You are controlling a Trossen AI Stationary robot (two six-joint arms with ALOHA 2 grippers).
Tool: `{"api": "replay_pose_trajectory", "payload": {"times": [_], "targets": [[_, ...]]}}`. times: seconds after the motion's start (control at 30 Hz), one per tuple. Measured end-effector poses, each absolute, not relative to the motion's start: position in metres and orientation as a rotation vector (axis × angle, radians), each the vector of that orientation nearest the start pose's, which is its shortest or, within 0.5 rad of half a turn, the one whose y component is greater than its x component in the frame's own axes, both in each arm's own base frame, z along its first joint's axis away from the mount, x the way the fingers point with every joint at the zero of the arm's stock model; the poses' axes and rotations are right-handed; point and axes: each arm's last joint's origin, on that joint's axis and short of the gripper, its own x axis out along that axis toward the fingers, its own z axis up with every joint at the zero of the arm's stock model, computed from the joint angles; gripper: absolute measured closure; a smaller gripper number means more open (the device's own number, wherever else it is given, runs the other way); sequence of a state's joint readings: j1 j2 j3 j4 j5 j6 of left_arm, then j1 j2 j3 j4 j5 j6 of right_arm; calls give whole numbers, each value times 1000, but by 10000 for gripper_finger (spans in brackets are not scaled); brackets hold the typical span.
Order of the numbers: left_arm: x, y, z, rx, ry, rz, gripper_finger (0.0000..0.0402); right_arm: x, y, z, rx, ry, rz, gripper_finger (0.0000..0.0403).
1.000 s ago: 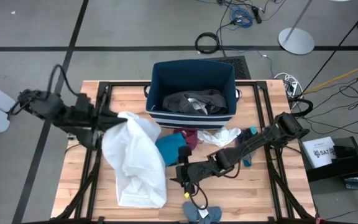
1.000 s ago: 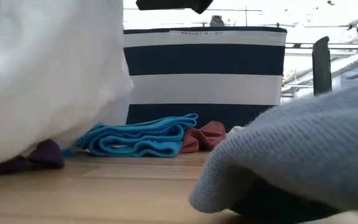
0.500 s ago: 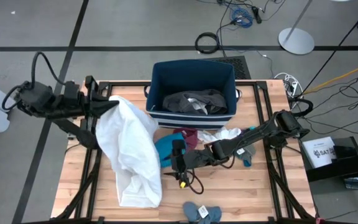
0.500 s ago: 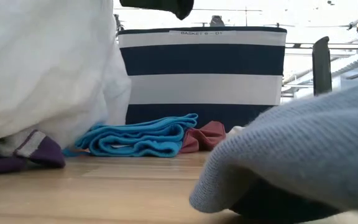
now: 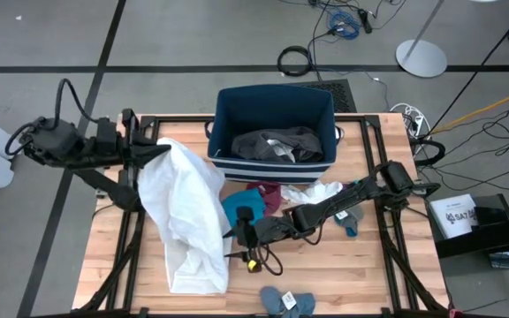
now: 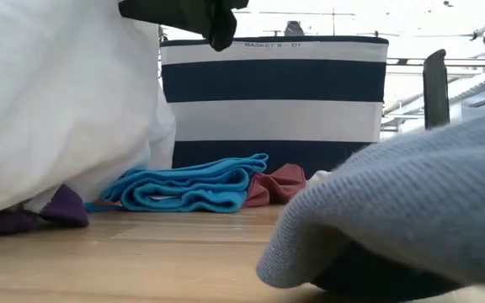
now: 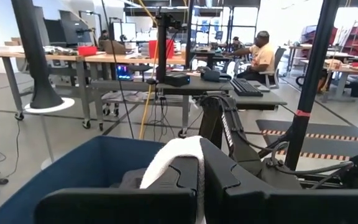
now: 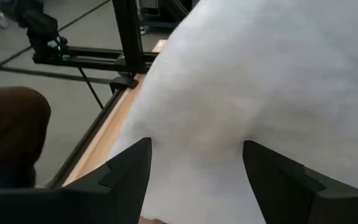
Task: Sort clothes
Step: Put the white shirt into the blue laundry organizer
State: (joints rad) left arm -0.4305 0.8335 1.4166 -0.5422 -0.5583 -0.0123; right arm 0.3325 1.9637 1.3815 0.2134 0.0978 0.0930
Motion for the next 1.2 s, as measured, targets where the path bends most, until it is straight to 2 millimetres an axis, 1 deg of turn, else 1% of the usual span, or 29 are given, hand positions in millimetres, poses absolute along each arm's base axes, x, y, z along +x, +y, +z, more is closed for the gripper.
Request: {"api": "replay_pose_trajectory", "payload": {"times": [0.1,0.23,0.33,0.5,0.57,0.67,0.9,1.03,1.2], "targets": [[101,-29,488,-36,-42,127,400,423,146,230,75,384,209,163],[100,-29,487,-35,-27,127,400,424,153,237,180,327,270,163],[100,-29,484,-36,-6,127,400,424,157,242,201,261,279,163],[104,-31,484,-45,1,126,400,426,156,250,217,178,275,163],[104,-31,483,-45,2,123,400,427,156,252,218,158,267,163],[104,-31,483,-45,2,122,400,427,154,250,191,167,205,163],[104,-31,483,-47,3,122,400,428,151,248,174,179,169,163],[104,-31,483,-48,2,121,400,429,145,247,167,171,87,163],[104,-32,483,-70,4,82,400,426,137,241,96,276,-12,163]]}}
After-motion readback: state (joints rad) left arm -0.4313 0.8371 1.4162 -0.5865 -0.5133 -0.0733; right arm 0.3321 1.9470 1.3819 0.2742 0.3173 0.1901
